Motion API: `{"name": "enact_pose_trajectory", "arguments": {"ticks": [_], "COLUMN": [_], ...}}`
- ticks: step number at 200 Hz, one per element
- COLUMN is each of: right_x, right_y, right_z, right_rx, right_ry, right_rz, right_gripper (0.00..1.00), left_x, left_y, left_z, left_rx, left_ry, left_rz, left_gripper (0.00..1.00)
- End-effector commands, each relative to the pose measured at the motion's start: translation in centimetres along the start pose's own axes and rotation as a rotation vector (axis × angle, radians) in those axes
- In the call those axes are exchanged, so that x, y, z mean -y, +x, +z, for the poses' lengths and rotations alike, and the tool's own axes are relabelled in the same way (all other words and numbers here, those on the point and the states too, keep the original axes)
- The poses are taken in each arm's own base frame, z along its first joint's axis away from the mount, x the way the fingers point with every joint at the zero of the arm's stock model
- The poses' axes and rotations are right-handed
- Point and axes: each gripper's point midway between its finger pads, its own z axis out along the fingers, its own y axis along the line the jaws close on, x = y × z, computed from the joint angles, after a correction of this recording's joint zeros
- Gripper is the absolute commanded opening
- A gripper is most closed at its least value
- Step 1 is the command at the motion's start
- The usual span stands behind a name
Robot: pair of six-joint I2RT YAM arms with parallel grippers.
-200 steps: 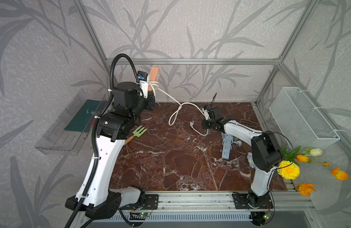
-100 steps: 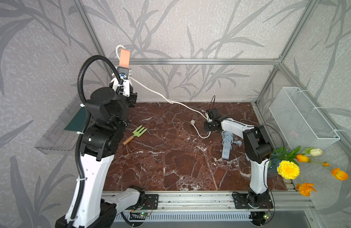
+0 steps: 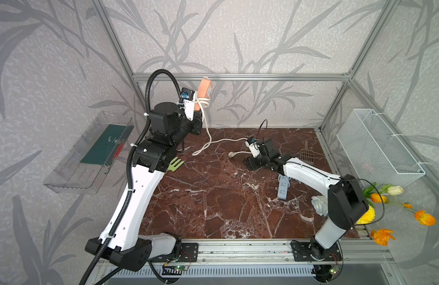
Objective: Wrap the cord around the power strip
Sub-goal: Adjust the power cord, then wrap the power cord around the power strip.
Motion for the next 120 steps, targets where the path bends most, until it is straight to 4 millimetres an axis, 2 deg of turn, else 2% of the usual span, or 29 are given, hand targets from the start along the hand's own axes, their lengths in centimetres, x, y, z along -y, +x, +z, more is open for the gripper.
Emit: {"name": "enact_pose_trajectory", "arguments": {"ticks": [1,8,15,23,31,39,67,86,98,108,120], "right_x": [-5.1,-6.7,-8.0,-8.8,-8.8,-8.4,-7.7,-7.3,-6.6,-6.0,-5.4], "right_y": [-7.0,-8.8,-9.9,-11.4,-12.9,-13.4,-15.8,-16.1,-15.8,-14.6,-12.7], "right_z": [-2.1,-2.6,-2.8,-3.0,-3.3,-2.1,-0.8,1.9,4.1,6.1,7.4], "right_rx": [0.308,0.405,0.472,0.549,0.613,0.633,0.693,0.678,0.653,0.620,0.597], "right_ry": [-0.125,-0.155,-0.178,-0.194,-0.190,-0.178,-0.188,-0.203,-0.198,-0.175,-0.165], "right_rz": [-0.183,-0.224,-0.247,-0.250,-0.222,-0.188,-0.076,-0.002,0.043,0.072,0.106], "right_gripper": [0.74,0.75,0.77,0.77,0.77,0.77,0.76,0.73,0.65,0.54,0.44], "left_x": [2.6,3.0,3.5,4.1,4.4,4.9,5.9,6.6,6.6,6.2,5.3], "left_y": [-4.4,-4.6,-4.8,-5.1,-5.5,-5.7,-6.1,-6.4,-6.6,-7.0,-7.3], "left_z": [-1.8,-1.9,-2.0,-2.2,-2.5,-2.8,-3.4,-3.7,-3.7,-4.1,-4.4], "left_rx": [0.153,0.157,0.162,0.167,0.176,0.180,0.186,0.192,0.197,0.207,0.213], "left_ry": [0.130,0.148,0.175,0.200,0.216,0.239,0.291,0.329,0.331,0.310,0.260], "left_rz": [-0.088,-0.110,-0.132,-0.150,-0.168,-0.181,-0.209,-0.227,-0.236,-0.228,-0.207], "left_gripper": [0.00,0.00,0.00,0.00,0.00,0.00,0.00,0.00,0.00,0.00,0.00]}}
